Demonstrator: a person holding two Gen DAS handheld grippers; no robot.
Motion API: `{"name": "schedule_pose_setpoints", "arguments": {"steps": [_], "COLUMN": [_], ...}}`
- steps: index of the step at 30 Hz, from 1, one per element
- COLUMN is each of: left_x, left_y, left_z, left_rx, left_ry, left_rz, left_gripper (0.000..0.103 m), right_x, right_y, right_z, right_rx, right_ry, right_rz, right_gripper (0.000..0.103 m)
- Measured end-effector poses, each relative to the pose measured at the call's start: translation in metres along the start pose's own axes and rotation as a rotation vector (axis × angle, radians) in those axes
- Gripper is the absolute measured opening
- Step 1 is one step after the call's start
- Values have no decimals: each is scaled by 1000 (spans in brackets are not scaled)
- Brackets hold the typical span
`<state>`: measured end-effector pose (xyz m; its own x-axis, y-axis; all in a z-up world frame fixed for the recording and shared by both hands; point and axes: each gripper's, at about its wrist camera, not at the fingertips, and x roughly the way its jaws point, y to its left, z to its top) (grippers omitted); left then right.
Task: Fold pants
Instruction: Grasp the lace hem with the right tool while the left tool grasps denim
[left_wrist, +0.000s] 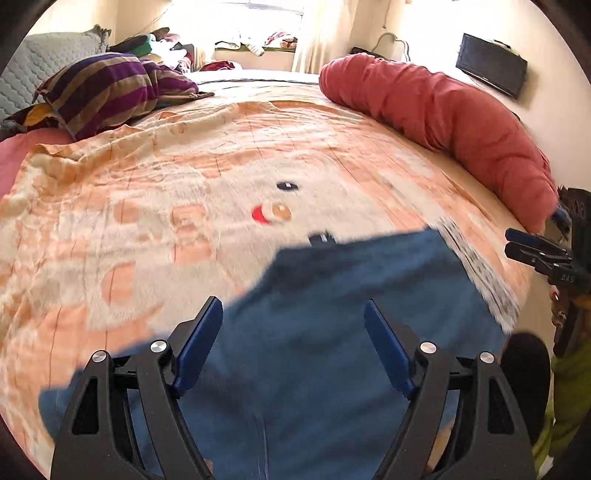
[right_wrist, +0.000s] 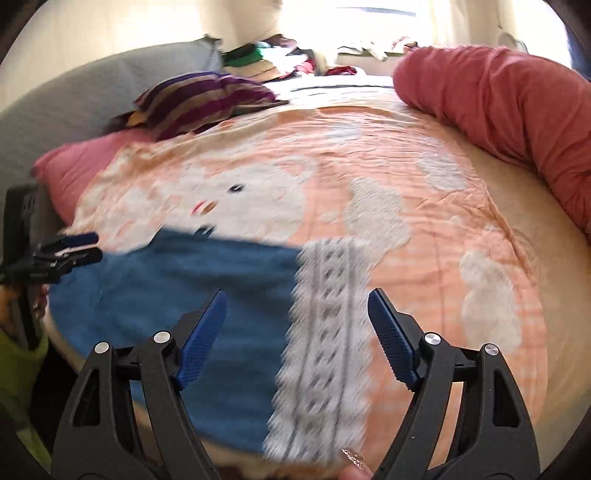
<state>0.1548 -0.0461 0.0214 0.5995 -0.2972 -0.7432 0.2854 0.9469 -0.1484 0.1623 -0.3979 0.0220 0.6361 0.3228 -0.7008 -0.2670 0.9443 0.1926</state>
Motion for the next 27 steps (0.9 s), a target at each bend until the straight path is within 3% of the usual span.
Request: {"name": "schedule_pose_setpoints", "arguments": {"steps": [7, 10, 15, 19, 20, 24, 25, 27], "left_x": [64, 85, 107, 113, 113, 115, 115, 108], "left_y": [23, 31, 43, 46, 45, 43, 42, 38], "left_z": [28, 28, 21, 20, 20, 18, 18, 21], "left_rx": [-74, -116, -164, -189, -184, -214, -224, -206], "left_ry": [75, 97, 116, 108, 107, 91, 81, 52], "left_rz": [-63, -134, -178, -203, -208, -224, -233, -224], "left_gripper": [78, 78, 78, 76, 73, 16, 9, 7], "right_x": [51, 79, 111, 119, 117, 107, 100, 86], "right_y": [-37, -51, -62, -59, -59, -52, -50, -46], "right_z": [36, 40, 30, 16, 16, 13, 13, 17], "right_rx": [83, 133, 195, 150, 147, 108, 100, 80], "right_ry": [60, 105, 180, 208, 204, 153, 124, 61], "right_rz": [2, 48, 92, 97, 101, 131, 125, 114], "right_gripper": [64, 60, 48, 40, 31, 17, 16, 15]}}
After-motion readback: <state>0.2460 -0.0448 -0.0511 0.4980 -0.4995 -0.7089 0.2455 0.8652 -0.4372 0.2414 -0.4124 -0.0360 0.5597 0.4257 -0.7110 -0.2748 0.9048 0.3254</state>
